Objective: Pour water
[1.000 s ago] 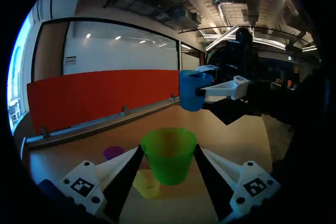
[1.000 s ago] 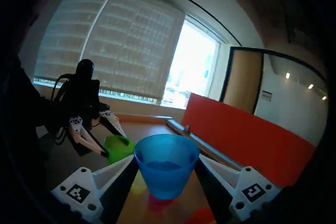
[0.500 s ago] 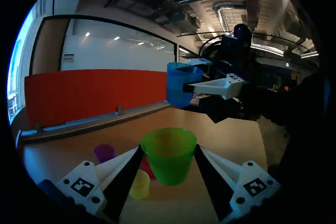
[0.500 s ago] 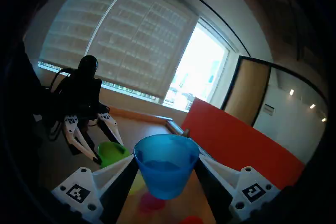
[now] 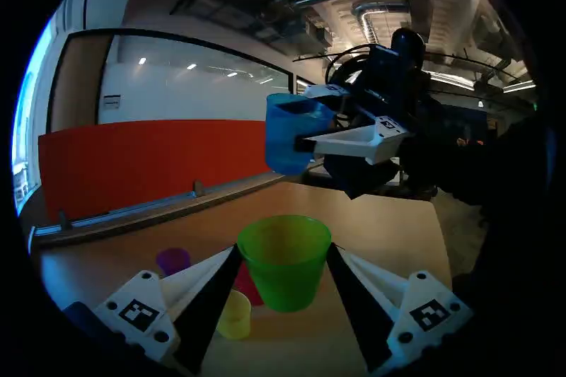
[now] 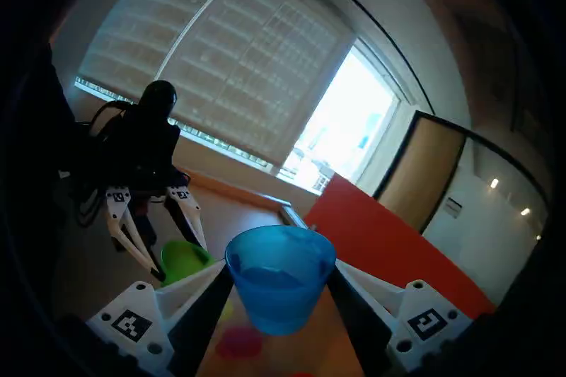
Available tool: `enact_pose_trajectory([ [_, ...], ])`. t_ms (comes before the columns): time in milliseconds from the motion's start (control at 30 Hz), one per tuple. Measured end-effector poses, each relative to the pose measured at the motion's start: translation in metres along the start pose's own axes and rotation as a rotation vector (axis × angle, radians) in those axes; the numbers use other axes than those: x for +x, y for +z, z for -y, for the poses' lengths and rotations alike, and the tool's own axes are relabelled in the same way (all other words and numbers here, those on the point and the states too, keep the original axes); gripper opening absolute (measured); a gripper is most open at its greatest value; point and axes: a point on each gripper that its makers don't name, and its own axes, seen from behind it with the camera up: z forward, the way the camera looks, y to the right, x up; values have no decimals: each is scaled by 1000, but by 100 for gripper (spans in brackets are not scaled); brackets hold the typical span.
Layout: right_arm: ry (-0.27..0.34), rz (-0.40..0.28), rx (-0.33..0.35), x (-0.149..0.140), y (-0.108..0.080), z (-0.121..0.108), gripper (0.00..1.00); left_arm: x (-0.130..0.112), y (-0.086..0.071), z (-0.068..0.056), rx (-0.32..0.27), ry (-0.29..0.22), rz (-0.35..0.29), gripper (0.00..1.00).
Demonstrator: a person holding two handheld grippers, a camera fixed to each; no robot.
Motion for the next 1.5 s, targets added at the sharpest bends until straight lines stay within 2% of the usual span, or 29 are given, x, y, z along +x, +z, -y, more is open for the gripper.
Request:
enact_pose_trajectory([
  [533,-132,3,-5,13,15,-12,89,3,6,-7,-17,-7,-16,87],
  [1267,-371,10,-25,31,32,-14,89,7,11,-12,-36,-2,-21,87],
  [1500,-415,12,-37,34,35,-15,89,10,11,-12,-38,-2,-29,87],
])
